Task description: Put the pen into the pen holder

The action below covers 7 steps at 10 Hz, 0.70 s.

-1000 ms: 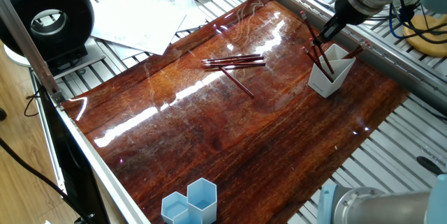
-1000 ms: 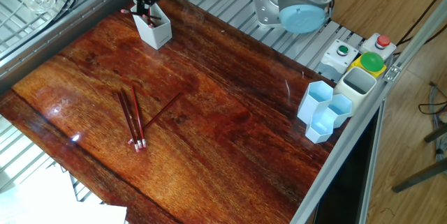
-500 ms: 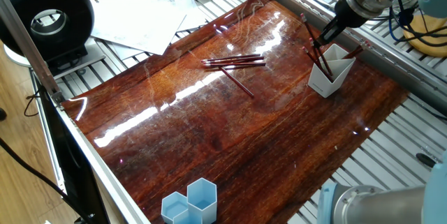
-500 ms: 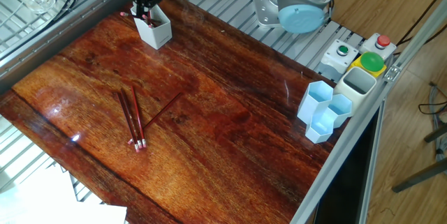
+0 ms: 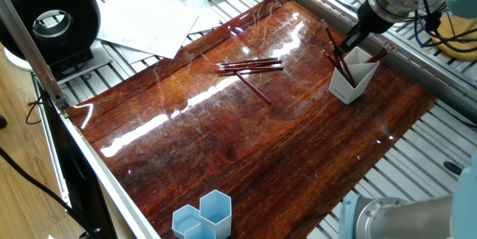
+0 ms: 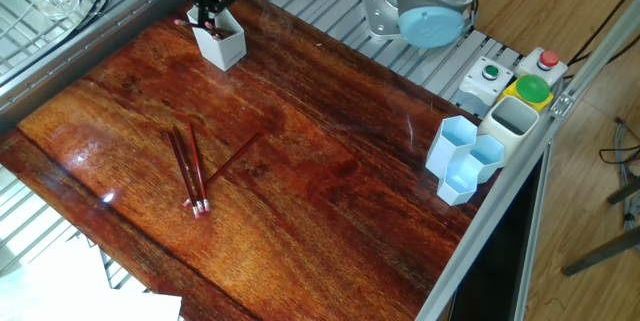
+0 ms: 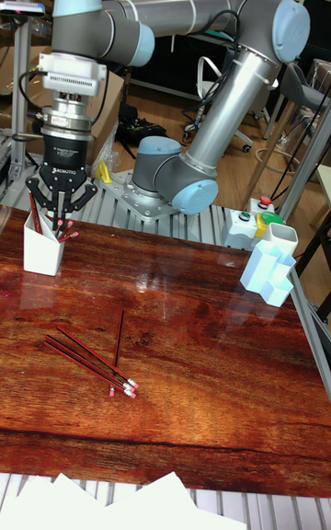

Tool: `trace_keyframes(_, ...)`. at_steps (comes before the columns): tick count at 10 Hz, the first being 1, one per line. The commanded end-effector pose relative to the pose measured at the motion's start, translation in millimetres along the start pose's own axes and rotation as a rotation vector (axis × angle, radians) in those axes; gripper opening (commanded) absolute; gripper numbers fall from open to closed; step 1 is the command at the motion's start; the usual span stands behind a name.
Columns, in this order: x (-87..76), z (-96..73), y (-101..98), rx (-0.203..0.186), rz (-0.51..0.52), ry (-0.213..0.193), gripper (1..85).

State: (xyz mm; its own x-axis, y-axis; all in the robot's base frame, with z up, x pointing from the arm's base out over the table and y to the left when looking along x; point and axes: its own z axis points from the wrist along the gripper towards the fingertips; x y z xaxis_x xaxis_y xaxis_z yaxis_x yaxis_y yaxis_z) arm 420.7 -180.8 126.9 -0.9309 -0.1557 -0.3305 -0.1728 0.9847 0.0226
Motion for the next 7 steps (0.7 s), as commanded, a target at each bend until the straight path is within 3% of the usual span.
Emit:
trace_keyframes(1,10.6,-1.4,1.8,-0.012,-0.018,0.041,27.7)
trace_keyframes(4,19.5,-4.9,-0.7,-0.005,-0.025,0.08,31.3)
trace_keyframes(7,47.4,-19.3,-4.4,0.03,-0.009,0.224,27.3)
